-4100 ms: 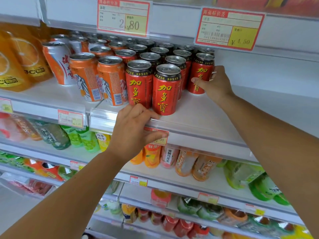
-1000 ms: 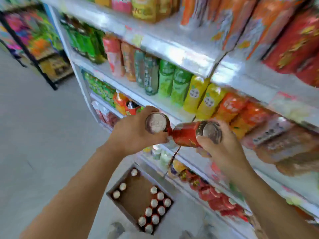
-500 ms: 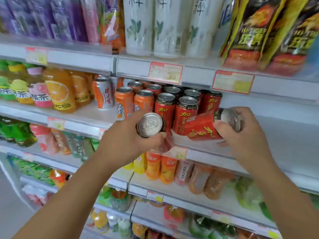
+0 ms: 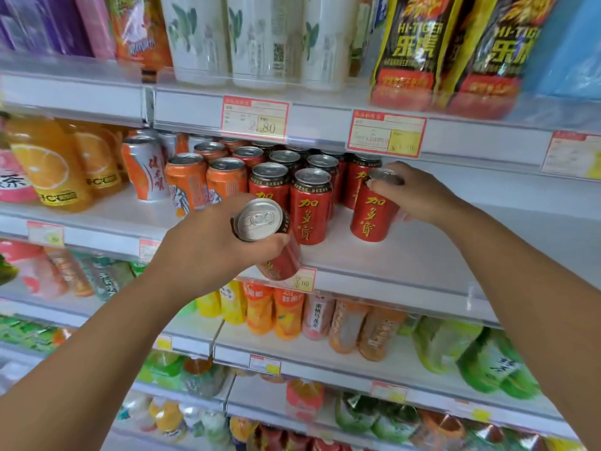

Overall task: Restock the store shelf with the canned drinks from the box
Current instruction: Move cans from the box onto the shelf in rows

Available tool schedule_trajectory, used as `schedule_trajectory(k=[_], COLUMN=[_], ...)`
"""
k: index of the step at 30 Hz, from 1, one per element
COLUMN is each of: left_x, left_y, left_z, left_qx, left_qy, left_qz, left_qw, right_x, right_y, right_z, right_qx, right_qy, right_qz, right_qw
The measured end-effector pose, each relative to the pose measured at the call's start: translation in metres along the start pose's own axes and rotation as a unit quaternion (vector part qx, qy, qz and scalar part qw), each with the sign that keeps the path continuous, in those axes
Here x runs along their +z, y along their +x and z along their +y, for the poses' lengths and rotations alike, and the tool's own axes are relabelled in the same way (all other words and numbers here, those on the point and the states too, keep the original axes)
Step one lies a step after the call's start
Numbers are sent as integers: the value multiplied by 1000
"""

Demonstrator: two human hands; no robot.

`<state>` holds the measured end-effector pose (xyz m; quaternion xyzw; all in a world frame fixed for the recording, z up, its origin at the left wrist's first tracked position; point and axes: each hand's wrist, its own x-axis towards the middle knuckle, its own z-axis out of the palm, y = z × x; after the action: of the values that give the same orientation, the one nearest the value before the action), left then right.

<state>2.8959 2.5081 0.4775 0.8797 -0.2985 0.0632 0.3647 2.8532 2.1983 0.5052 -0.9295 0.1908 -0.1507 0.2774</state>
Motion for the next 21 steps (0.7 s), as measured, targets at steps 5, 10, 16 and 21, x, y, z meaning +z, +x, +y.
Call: schedule_trajectory(k=[5, 10, 16, 21], left_x=[2, 2, 2, 3], left_y=[3, 5, 7, 8], left_z=[1, 0, 2, 2], left_qx=[8, 10, 16, 19], left_qy=[-4, -9, -8, -15], left_qz=[0, 1, 3, 1], left_qw=[1000, 1000, 1000, 1000], right_x=[23, 51, 57, 64], right_y=[0, -7, 16, 20], right_z=[14, 31, 26, 19], right_qx=[7, 23, 22, 9], right_qy=[63, 102, 102, 109], right_qz=[48, 53, 90, 92], right_qw=[997, 993, 990, 990])
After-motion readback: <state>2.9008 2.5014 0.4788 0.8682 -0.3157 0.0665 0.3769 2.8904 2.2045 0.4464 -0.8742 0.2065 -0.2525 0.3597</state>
